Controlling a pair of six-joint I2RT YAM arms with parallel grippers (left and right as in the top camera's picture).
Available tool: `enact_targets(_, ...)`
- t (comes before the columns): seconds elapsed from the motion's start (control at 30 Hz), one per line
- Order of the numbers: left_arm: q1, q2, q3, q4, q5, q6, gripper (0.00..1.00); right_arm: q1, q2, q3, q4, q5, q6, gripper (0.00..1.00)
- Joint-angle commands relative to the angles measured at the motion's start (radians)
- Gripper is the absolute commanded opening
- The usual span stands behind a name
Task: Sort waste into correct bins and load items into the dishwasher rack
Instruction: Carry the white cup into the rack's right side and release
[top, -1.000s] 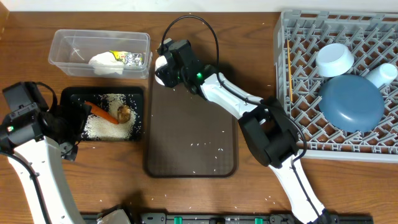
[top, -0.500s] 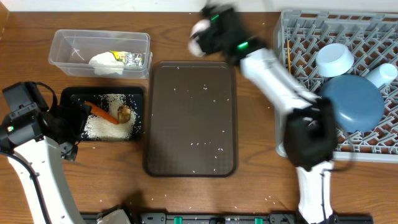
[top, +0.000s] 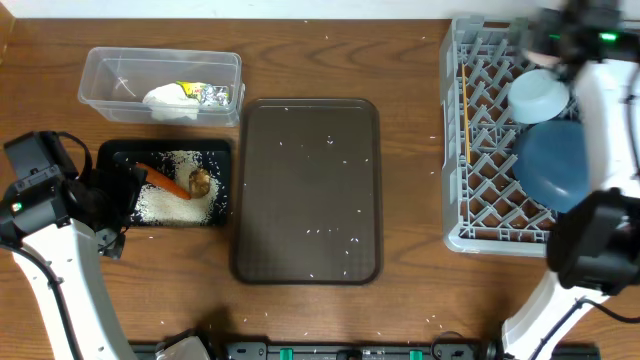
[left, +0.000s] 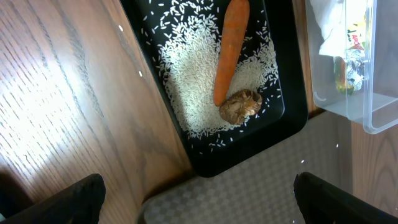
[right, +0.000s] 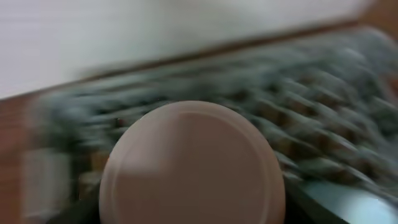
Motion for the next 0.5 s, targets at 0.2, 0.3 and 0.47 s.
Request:
enact_targets(0.2, 0.004, -0.007, 0.0, -0.006, -0.006, -0.009, 0.98, -0.302, 0.075, -0.008, -0.035, -0.047, -0.023, 0.54)
enact_targets(0.3, 0.004, -0.007, 0.0, -0.006, -0.006, -0.009, 0.98, -0.36, 0.095, -0.008, -0.023, -0.042, -0.024, 0.55)
enact_targets(0.47, 0.004, -0.007, 0.0, -0.006, -0.006, -0.009, 0.98, -0.446, 0.102, -0.008, -0.005, -0.042, -0.039, 0.55)
